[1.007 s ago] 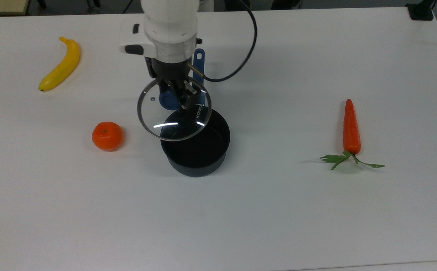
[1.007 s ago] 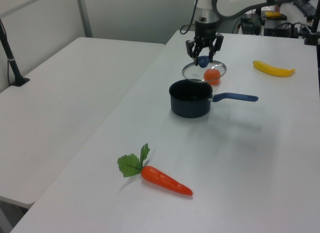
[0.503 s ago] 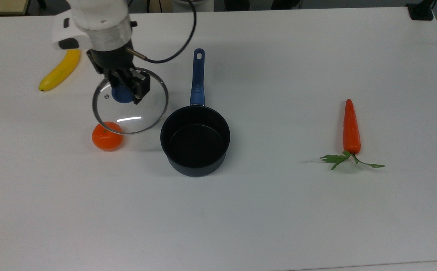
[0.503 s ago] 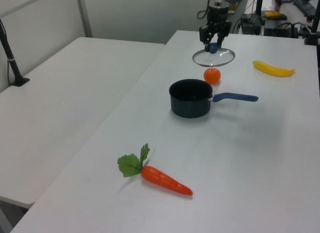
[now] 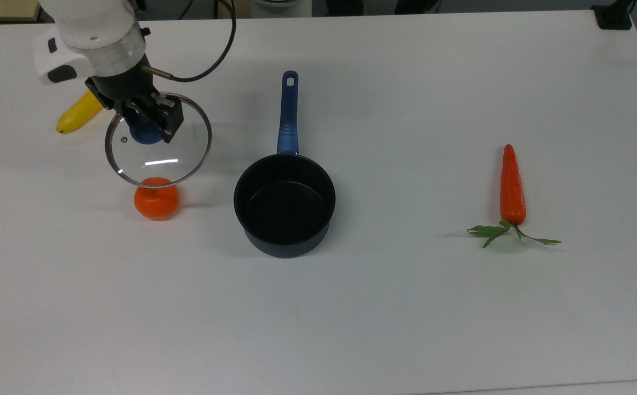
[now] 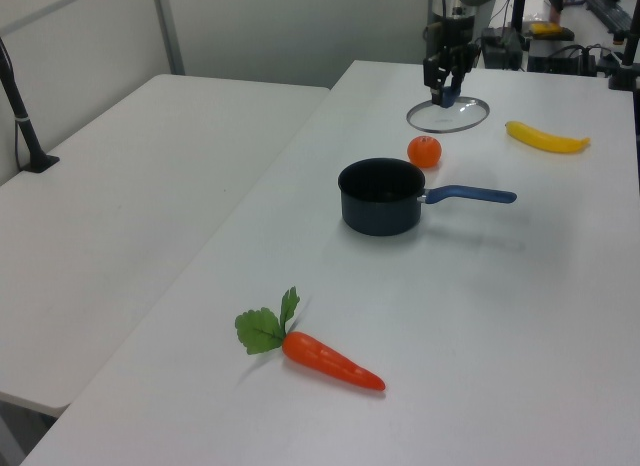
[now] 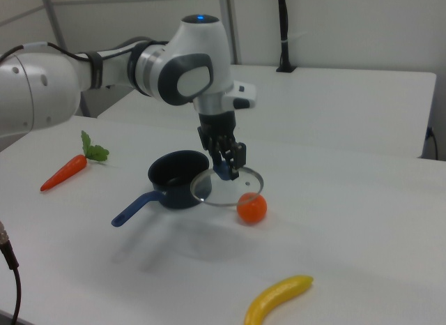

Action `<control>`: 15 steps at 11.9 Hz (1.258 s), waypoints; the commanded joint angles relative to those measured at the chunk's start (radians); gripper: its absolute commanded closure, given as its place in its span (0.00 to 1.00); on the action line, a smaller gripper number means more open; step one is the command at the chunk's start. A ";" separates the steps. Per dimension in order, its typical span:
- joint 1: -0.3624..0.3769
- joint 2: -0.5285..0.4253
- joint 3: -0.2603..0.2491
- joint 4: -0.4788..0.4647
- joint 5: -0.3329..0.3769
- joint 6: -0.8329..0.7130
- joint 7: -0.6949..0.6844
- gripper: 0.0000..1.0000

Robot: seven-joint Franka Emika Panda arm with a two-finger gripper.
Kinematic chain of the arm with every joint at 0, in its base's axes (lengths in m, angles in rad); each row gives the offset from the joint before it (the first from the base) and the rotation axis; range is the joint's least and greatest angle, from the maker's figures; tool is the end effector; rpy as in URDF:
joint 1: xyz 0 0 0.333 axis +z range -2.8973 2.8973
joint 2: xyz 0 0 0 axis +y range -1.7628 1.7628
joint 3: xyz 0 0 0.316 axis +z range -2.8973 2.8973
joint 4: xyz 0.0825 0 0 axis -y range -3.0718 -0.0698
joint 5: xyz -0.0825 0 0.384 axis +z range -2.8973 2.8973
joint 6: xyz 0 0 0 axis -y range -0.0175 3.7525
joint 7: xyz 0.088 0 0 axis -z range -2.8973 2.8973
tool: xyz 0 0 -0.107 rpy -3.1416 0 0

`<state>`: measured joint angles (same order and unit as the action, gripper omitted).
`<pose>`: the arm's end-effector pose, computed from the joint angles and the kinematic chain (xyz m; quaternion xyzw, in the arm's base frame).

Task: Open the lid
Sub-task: 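Lower the glass lid onto the table beside the orange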

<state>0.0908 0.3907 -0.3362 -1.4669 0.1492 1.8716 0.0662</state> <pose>0.6652 -0.1205 0.4702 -0.9864 0.1630 -0.0188 0.0072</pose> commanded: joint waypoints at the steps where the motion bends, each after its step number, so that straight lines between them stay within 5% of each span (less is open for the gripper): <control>1: 0.001 -0.105 -0.001 -0.151 0.021 -0.008 -0.062 0.46; 7: 0.029 -0.222 0.016 -0.419 0.006 0.145 -0.088 0.46; 15: 0.041 -0.197 0.022 -0.510 0.004 0.314 -0.078 0.46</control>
<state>0.1208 0.2199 -0.3141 -1.9401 0.1530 2.1569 -0.0107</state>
